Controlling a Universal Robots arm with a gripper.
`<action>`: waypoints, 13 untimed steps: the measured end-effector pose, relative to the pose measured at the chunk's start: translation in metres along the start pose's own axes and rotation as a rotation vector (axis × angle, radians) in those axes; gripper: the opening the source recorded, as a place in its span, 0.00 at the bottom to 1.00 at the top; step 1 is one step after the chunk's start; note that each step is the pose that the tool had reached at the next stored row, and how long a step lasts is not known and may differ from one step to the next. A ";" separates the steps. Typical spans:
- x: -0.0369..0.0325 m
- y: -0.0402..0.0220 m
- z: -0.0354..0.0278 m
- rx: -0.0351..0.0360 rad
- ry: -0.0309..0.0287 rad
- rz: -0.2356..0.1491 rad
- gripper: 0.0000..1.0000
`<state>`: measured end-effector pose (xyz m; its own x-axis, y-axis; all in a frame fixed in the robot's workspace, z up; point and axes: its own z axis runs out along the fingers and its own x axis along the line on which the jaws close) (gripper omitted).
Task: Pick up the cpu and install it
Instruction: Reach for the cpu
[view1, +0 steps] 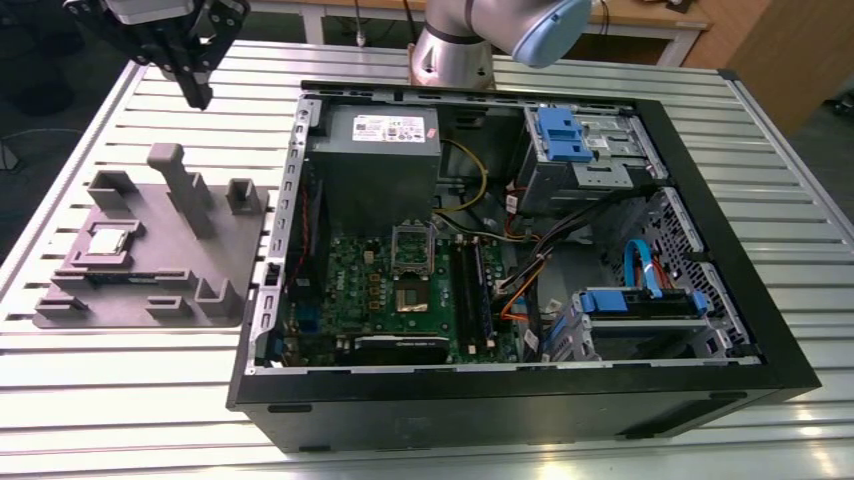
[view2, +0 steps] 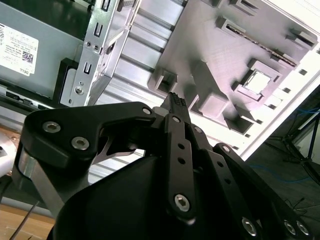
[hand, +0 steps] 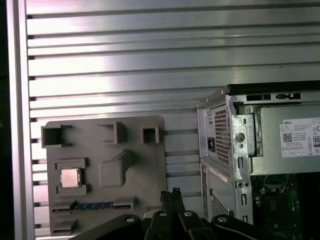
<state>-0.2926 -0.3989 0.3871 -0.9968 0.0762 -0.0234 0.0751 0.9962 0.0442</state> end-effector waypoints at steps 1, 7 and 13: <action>0.0002 0.0000 0.0000 0.0000 0.0000 0.000 0.11; 0.0017 -0.0001 0.0000 0.0000 0.0000 0.000 0.11; 0.0034 -0.0003 -0.0001 -0.0001 0.0000 0.000 0.11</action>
<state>-0.2960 -0.3989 0.3871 -0.9968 0.0762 -0.0234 0.0751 0.9962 0.0443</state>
